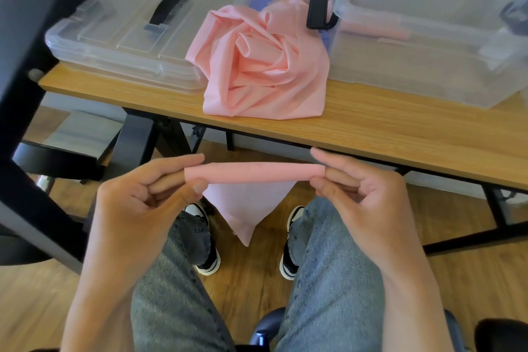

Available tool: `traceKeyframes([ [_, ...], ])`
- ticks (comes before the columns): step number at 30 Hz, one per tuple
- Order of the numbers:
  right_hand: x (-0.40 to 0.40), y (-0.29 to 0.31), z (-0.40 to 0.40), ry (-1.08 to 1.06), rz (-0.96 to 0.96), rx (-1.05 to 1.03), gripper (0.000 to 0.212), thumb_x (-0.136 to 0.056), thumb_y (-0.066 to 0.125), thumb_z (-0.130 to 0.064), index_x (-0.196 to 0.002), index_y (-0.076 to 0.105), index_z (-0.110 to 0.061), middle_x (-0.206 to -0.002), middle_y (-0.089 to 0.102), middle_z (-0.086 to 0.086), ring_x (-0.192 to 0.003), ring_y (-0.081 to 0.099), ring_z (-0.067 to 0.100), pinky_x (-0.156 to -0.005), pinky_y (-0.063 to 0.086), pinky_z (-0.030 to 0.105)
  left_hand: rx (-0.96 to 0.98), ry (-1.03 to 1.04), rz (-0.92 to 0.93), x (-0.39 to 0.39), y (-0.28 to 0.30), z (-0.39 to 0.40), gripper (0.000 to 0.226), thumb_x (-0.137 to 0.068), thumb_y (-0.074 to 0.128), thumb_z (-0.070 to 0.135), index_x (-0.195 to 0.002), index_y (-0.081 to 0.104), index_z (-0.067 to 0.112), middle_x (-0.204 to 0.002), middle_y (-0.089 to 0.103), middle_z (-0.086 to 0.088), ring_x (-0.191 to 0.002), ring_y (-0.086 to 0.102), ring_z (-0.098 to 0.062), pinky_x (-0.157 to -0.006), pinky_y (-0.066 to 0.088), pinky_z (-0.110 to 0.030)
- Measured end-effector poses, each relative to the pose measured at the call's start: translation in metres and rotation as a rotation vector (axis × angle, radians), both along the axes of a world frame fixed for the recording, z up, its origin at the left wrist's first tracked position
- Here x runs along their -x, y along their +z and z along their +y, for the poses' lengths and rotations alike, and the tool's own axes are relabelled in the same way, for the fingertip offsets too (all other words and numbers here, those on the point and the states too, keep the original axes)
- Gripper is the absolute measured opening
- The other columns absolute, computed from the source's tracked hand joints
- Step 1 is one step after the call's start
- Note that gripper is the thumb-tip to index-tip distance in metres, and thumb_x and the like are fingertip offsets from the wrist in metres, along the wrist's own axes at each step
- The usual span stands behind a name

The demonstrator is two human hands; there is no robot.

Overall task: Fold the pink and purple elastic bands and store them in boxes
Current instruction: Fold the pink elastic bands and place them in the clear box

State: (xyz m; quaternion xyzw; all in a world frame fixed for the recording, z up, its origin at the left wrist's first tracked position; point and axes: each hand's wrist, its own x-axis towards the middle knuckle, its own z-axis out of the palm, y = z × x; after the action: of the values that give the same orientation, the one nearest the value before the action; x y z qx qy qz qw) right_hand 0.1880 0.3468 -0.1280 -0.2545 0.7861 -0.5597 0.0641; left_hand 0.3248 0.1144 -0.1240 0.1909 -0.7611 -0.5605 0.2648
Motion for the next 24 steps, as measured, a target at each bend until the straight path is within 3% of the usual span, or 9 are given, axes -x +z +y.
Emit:
traceKeyframes([
  [5, 0.002, -0.0036, 0.0012, -0.016, 0.089, -0.066, 0.024, -0.09, 0.078, -0.012, -0.107, 0.078, -0.028, -0.089, 0.079, -0.015, -0.083, 0.077, 0.007, -0.076, 0.064, 0.035, 0.142, -0.02, -0.008, -0.0007, -0.0002, -0.001, 0.027, -0.079, 0.075, 0.017, -0.105, 0.076, 0.024, -0.092, 0.078, 0.017, -0.079, 0.075, -0.005, -0.072, 0.059, -0.014],
  [9, 0.0013, -0.0036, 0.0007, 0.024, 0.078, -0.046, 0.017, -0.092, 0.075, -0.014, -0.106, 0.077, -0.024, -0.076, 0.076, -0.007, -0.067, 0.075, 0.013, -0.065, 0.062, 0.038, 0.094, -0.001, 0.034, -0.0018, -0.0031, -0.0028, 0.029, -0.08, 0.074, 0.019, -0.109, 0.074, 0.021, -0.092, 0.079, 0.013, -0.079, 0.077, -0.009, -0.073, 0.062, -0.02],
  [13, -0.0016, -0.0048, -0.002, 0.006, -0.02, 0.055, 0.02, -0.09, 0.077, -0.009, -0.106, 0.077, -0.021, -0.087, 0.08, -0.007, -0.084, 0.078, 0.017, -0.075, 0.064, 0.042, 0.012, 0.003, 0.057, 0.0004, -0.0053, 0.0005, 0.031, -0.081, 0.074, 0.02, -0.112, 0.074, 0.019, -0.097, 0.08, 0.008, -0.084, 0.078, -0.016, -0.075, 0.064, -0.027],
  [17, -0.0005, -0.0054, -0.0009, 0.022, -0.076, 0.118, 0.017, -0.09, 0.076, -0.017, -0.106, 0.077, -0.015, -0.092, 0.081, -0.003, -0.086, 0.079, 0.019, -0.077, 0.064, 0.046, 0.012, -0.006, 0.067, -0.001, -0.0031, -0.0013, 0.031, -0.077, 0.074, 0.019, -0.108, 0.074, 0.019, -0.097, 0.079, 0.013, -0.081, 0.078, -0.012, -0.072, 0.062, -0.021],
  [19, 0.0008, -0.0069, 0.0002, 0.022, -0.074, 0.09, 0.023, -0.09, 0.075, -0.015, -0.113, 0.076, -0.019, -0.094, 0.081, -0.006, -0.088, 0.079, 0.017, -0.08, 0.064, 0.044, 0.047, -0.037, 0.042, -0.0026, -0.0012, -0.0011, 0.037, -0.076, 0.075, 0.016, -0.112, 0.071, 0.023, -0.098, 0.078, 0.02, -0.084, 0.077, -0.006, -0.073, 0.06, -0.015],
  [22, 0.0016, -0.0083, 0.0035, 0.024, -0.112, 0.023, 0.045, -0.088, 0.077, -0.016, -0.129, 0.067, -0.033, -0.101, 0.08, -0.015, -0.092, 0.077, 0.008, -0.086, 0.06, 0.025, 0.073, -0.054, 0.013, -0.0037, -0.0024, -0.0018, 0.044, -0.075, 0.074, 0.012, -0.116, 0.069, 0.027, -0.101, 0.076, 0.026, -0.09, 0.075, -0.001, -0.078, 0.057, -0.01],
  [24, 0.0026, -0.0092, 0.0035, 0.016, -0.101, -0.03, 0.042, -0.089, 0.077, -0.014, -0.124, 0.07, -0.035, -0.101, 0.079, -0.02, -0.089, 0.077, 0.005, -0.086, 0.061, 0.025, 0.109, -0.056, -0.008, -0.0031, -0.0044, -0.0021, 0.041, -0.077, 0.074, 0.01, -0.113, 0.07, 0.03, -0.103, 0.075, 0.026, -0.092, 0.074, 0.0, -0.079, 0.056, -0.009],
])
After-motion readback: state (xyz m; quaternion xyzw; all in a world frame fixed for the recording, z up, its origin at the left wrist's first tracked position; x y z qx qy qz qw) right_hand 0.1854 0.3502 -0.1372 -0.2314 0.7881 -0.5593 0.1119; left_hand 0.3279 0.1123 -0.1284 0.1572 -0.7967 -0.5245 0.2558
